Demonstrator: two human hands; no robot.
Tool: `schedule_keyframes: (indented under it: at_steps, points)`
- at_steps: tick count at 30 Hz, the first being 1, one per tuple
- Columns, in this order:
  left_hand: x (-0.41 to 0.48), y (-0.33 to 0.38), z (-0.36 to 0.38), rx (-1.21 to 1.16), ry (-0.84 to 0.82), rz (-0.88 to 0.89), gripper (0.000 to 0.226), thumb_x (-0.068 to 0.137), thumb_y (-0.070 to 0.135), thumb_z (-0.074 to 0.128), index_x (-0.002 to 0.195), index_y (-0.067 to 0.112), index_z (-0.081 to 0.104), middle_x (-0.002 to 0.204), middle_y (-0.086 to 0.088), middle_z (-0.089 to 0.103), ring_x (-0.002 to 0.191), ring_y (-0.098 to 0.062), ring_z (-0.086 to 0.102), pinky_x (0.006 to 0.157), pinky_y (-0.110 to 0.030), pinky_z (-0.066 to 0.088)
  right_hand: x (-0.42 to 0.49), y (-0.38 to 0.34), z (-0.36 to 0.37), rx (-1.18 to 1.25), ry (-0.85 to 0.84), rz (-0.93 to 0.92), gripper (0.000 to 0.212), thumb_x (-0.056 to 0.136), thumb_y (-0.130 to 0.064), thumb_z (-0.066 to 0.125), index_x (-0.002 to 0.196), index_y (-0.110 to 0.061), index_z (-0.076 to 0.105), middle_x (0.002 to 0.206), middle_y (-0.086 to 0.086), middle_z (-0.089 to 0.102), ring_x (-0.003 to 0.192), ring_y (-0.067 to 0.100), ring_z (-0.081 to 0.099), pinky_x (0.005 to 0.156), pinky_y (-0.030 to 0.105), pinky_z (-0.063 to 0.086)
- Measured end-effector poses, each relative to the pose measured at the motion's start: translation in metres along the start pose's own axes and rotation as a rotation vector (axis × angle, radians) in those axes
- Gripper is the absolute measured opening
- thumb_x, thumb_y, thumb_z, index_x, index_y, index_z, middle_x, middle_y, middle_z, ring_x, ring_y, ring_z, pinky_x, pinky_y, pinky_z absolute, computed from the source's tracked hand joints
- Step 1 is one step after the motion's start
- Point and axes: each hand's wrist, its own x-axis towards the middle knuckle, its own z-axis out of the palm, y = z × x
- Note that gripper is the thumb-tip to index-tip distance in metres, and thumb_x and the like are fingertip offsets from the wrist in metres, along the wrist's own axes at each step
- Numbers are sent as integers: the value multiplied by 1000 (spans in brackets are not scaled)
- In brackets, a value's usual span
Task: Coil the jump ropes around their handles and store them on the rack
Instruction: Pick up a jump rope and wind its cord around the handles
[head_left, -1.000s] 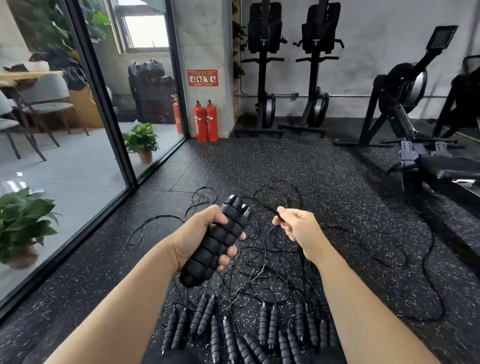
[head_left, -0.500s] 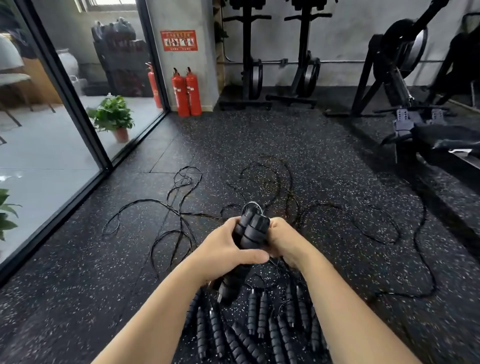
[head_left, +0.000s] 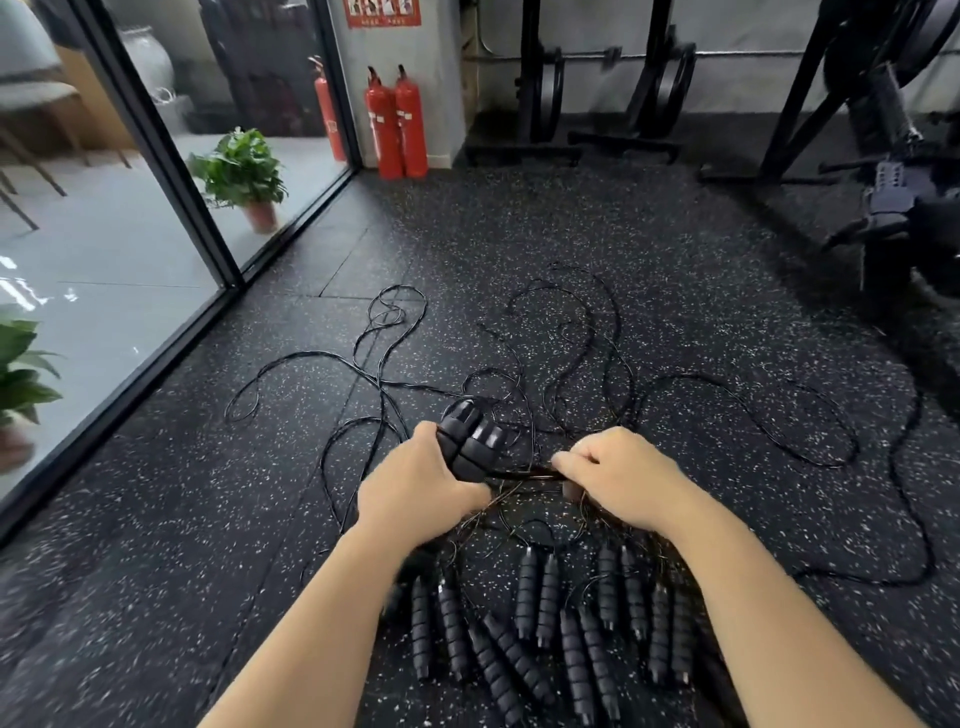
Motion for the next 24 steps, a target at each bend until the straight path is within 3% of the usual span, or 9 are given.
schedule_keyframes:
  at_steps: [4,7,11,15,19,24]
  points:
    - [8,-4,-5,205,63,-7,50,68,46,73,99,21,44,90,7,60,81,-21,57,66,-31,41,-7,-17,-4,-182,122,-81,47,98,-45,43,72,-10,61,52,-5,46,53,14,46,69,29,47]
    - [9,-4,-6,354,103,28,46,72,45,71,98,20,41,85,9,56,77,-22,52,62,-29,37,-13,-30,-4,-344,174,-184,50,98,-48,41,62,-14,46,55,-5,49,58,15,48,63,28,44]
    - [6,-7,1,559,165,125,37,80,37,64,98,21,36,83,8,52,73,-23,52,54,-28,30,-24,-46,-8,-487,177,-276,41,96,-51,41,80,-21,65,78,-7,64,78,15,59,72,30,49]
    - [-5,1,9,737,150,304,42,82,32,67,110,24,38,98,3,57,94,-24,64,63,-32,31,-30,-61,-10,-530,184,-380,36,95,-47,43,82,-22,65,84,-6,64,81,18,57,65,30,36]
    - [-13,5,12,810,72,582,41,87,35,60,121,29,38,106,6,55,104,-20,59,72,-32,32,-24,-56,-11,-380,82,-348,37,94,-51,46,65,-28,50,72,-8,56,69,11,50,65,30,38]
    - [-22,4,-7,659,11,791,46,87,47,56,128,35,39,104,12,54,103,-16,56,87,-34,41,-6,-31,-8,57,40,-333,40,83,-50,66,63,-15,61,50,-10,47,46,4,39,54,25,37]
